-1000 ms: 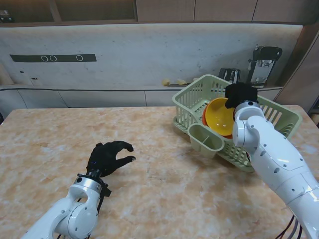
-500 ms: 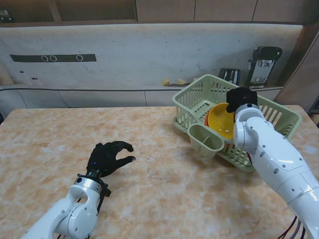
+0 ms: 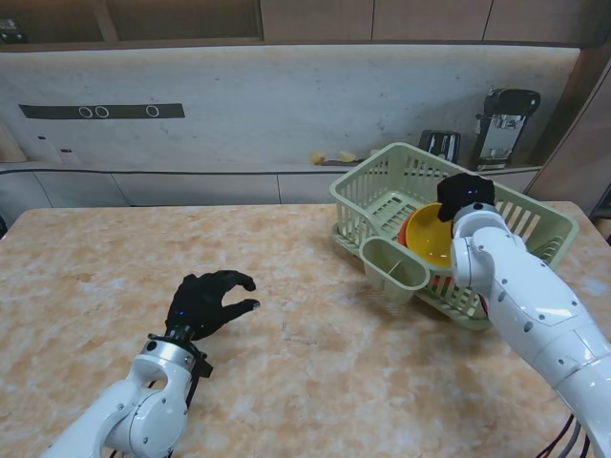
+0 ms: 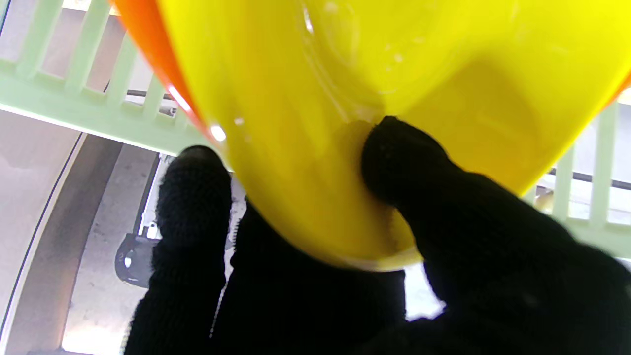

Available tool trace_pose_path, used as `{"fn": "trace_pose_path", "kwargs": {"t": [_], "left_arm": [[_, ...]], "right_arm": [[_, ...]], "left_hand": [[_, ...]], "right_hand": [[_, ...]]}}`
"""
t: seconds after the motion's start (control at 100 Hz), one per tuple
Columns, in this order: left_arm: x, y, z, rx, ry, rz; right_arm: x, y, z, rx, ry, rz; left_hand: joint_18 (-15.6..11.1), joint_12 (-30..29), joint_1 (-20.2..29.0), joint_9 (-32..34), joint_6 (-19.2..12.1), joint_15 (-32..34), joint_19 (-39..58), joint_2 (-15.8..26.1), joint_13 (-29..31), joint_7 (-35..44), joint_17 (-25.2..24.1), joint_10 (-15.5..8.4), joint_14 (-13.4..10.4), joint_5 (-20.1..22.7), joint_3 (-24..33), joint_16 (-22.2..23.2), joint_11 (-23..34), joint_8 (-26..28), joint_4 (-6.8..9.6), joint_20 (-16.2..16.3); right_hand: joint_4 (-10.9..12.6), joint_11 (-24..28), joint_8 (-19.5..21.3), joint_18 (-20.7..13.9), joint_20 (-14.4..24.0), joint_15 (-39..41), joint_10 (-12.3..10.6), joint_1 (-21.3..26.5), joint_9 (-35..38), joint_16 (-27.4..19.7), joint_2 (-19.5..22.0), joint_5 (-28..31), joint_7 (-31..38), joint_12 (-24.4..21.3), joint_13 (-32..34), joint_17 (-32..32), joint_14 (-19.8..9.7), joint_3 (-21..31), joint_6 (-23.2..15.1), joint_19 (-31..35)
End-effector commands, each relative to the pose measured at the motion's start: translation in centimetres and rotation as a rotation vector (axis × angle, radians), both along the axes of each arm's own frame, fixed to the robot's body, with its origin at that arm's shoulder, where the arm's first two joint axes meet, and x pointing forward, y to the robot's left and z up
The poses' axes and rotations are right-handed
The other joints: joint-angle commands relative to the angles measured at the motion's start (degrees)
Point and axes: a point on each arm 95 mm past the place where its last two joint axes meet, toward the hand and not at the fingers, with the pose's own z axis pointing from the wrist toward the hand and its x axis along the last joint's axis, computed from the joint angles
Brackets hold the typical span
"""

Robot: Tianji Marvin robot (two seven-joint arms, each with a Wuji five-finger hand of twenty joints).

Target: Stack bowls and put them on the dishrack

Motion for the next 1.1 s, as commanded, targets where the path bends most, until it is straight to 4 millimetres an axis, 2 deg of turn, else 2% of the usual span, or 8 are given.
{"fn": "trace_pose_path", "kwargs": {"t": [0.0, 0.25, 0.37, 0.46, 0.61, 0.65, 0.99, 1.09], "left_arm": [[-0.2, -0.2, 0.0, -0.004, 0.009, -0.006], [-0.2, -0.2, 0.0, -0.005, 0.009, -0.006], [-0.3, -0.2, 0.0, -0.005, 0.008, -0.006], [-0.3, -0.2, 0.0, -0.006, 0.008, -0.006], [-0.3, -0.2, 0.0, -0.008, 0.008, -0.006], [-0.3, -0.2, 0.0, -0.008, 0.008, -0.007], [-0.3, -0.2, 0.1, -0.009, 0.008, -0.006], [-0.4, -0.1, 0.1, -0.008, 0.007, -0.004]], "right_arm": [[0.1, 0.1, -0.2, 0.004, 0.011, -0.007], [0.3, -0.1, -1.0, -0.003, 0.027, -0.019], [0.4, -0.2, -1.2, -0.016, 0.032, -0.026], [0.4, -0.2, -1.3, -0.026, 0.035, -0.026], [0.4, -0.3, -1.3, -0.033, 0.032, -0.023], [0.4, -0.3, -1.3, -0.034, 0.031, -0.023], [1.1, 0.1, -2.0, -0.065, 0.053, -0.002], [1.3, 0.3, -2.2, -0.063, 0.065, 0.001]], "left_hand": [[1.19, 0.03, 2.15, 1.22, -0.46, -0.22, 0.26, 1.33, 0.73, 0.73, -0.57, 0.00, 0.54, 1.08, -0.59, 0.05, -0.09, 1.41, 1.57, 0.71], [1.14, 0.04, 2.14, 1.25, -0.49, -0.17, 0.29, 1.31, 0.78, 0.75, -0.54, 0.03, 0.53, 1.11, -0.63, 0.07, -0.08, 1.40, 1.55, 0.72], [1.13, 0.04, 2.15, 1.27, -0.52, -0.17, 0.31, 1.26, 0.81, 0.78, -0.51, 0.01, 0.54, 1.14, -0.63, 0.07, -0.08, 1.42, 1.54, 0.73], [1.12, 0.03, 2.07, 1.22, -0.50, -0.18, 0.27, 1.35, 0.80, 0.77, -0.54, 0.12, 0.56, 1.11, -0.66, 0.06, -0.10, 1.42, 1.54, 0.72], [1.15, 0.03, 2.11, 1.26, -0.44, -0.20, 0.29, 1.33, 0.76, 0.80, -0.53, 0.05, 0.54, 1.18, -0.64, 0.05, -0.09, 1.43, 1.54, 0.73], [1.15, 0.02, 2.08, 1.21, -0.50, -0.23, 0.29, 1.37, 0.72, 0.73, -0.53, -0.02, 0.56, 1.09, -0.64, 0.05, -0.13, 1.39, 1.54, 0.73], [1.14, 0.03, 2.13, 1.26, -0.54, -0.20, 0.26, 1.29, 0.75, 0.80, -0.54, 0.08, 0.61, 1.16, -0.65, 0.06, -0.11, 1.44, 1.53, 0.72], [1.12, 0.03, 2.12, 1.27, -0.44, -0.20, 0.26, 1.30, 0.76, 0.83, -0.54, 0.12, 0.53, 1.25, -0.65, 0.05, -0.11, 1.44, 1.54, 0.71]], "right_hand": [[5.18, -1.22, -0.27, 0.56, -0.65, 0.46, -3.18, 11.38, -2.34, -0.79, 13.84, 7.53, 6.34, -1.28, 0.03, -0.26, -2.58, 9.77, -10.10, -0.66], [4.26, -3.59, -1.89, 2.73, -2.20, -3.82, -3.32, 10.44, -3.04, -3.77, 12.37, 6.11, 4.85, -3.57, -1.62, -3.33, -1.23, 9.46, -9.98, -1.82], [3.04, -7.11, -3.40, 7.07, -3.06, -9.65, -3.55, 8.10, -3.02, -6.90, 10.27, 4.25, 3.02, -5.83, -4.84, -8.15, 2.46, 9.78, -10.74, -1.10], [3.16, -9.61, -4.28, 8.32, -3.38, -12.65, -3.31, 5.75, -3.35, -8.11, 10.02, 2.88, 1.82, -6.88, -6.30, -11.47, 3.66, 9.90, -10.75, -0.18], [3.09, -12.29, -7.51, 8.31, -4.43, -15.29, -2.72, 3.23, -4.01, -9.00, 9.36, 0.86, -0.10, -8.06, -8.28, -15.12, 3.80, 9.59, -10.66, 0.32], [3.22, -13.12, -11.40, 8.24, -5.33, -15.60, -2.46, 2.44, -4.22, -9.02, 9.24, -0.26, 1.35, -7.99, -8.93, -16.13, 3.82, 9.01, -10.93, 0.36], [4.30, -14.90, -15.69, 6.27, -6.00, -15.99, -1.89, -3.57, -7.60, -10.23, 9.55, -5.55, 1.35, -9.51, -13.62, -21.15, 3.09, 8.72, -11.22, -1.42], [3.56, -14.92, -18.07, 6.43, -5.87, -16.22, -1.64, -5.96, -9.92, -11.44, 7.89, -8.58, 2.39, -10.34, -15.85, -23.33, 3.35, 7.60, -11.01, -2.44]]}}
